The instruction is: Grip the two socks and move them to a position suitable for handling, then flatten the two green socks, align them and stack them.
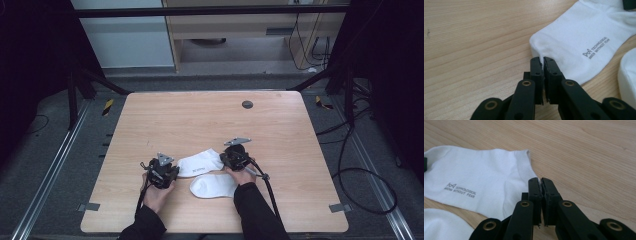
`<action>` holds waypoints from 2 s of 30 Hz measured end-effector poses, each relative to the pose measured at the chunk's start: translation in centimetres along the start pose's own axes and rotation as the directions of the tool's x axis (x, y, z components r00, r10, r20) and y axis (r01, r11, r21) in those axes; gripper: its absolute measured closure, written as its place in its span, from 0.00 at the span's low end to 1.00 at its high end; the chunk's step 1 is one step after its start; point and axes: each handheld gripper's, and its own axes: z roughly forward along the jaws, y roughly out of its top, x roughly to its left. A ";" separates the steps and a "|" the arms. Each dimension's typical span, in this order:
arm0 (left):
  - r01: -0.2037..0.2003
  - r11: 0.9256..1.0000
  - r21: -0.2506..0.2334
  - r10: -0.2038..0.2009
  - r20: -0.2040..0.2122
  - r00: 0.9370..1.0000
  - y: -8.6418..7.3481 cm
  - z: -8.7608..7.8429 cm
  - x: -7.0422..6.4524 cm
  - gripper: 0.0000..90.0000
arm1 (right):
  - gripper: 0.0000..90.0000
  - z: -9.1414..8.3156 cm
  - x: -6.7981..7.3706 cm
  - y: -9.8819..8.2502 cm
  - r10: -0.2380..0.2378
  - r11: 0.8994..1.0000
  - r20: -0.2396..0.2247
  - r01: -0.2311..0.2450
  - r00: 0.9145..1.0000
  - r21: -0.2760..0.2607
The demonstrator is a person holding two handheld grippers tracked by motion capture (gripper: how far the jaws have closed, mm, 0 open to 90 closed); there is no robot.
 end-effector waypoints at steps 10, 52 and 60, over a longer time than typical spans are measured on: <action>0.025 0.994 -0.107 -0.023 0.017 1.000 0.9 -1.3 0.3 0.98 | 0.97 -1.6 0.1 0.5 0.000 0.997 -0.021 -0.002 1.000 -0.078; -0.120 0.975 -0.187 0.143 0.114 0.983 2.8 -5.3 -6.5 0.98 | 0.97 -11.4 -1.8 -1.8 -0.032 0.983 -0.037 0.025 0.999 -0.179; -0.148 0.976 -0.160 0.170 0.129 0.977 2.2 -5.0 -7.4 0.98 | 0.97 -12.3 -1.7 -3.6 -0.038 0.988 -0.046 0.031 0.998 -0.155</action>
